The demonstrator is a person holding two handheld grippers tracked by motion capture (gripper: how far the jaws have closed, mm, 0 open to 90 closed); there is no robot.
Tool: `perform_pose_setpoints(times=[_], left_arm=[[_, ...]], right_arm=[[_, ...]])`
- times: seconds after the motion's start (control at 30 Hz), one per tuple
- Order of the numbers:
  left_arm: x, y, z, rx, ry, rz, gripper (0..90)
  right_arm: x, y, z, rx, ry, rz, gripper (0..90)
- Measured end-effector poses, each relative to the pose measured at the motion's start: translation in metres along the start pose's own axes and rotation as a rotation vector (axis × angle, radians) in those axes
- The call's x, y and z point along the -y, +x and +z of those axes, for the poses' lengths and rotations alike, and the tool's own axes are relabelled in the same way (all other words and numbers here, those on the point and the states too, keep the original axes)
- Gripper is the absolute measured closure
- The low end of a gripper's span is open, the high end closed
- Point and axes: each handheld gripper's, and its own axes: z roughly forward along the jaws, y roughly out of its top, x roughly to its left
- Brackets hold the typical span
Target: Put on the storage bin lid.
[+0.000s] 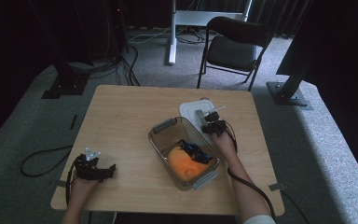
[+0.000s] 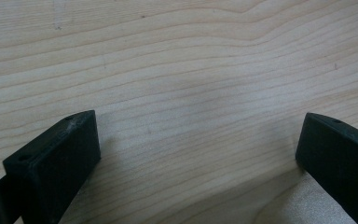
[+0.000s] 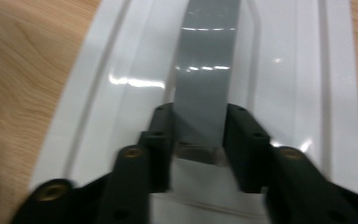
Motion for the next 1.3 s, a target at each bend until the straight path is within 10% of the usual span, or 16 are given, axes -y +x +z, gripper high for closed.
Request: perform_pose_setpoints(times=[0.27,1.3], left_arm=[[0.0,0.0,0.0,0.0,0.0,0.0,0.1],[0.0,0.0,0.0,0.0,0.0,0.0,0.1]], right_arm=[[0.006,-0.002,-0.008,-0.021,-0.015,0.013,67.0],[0.016,-0.023,-0.13,-0.042,-0.215,0.07,67.6]])
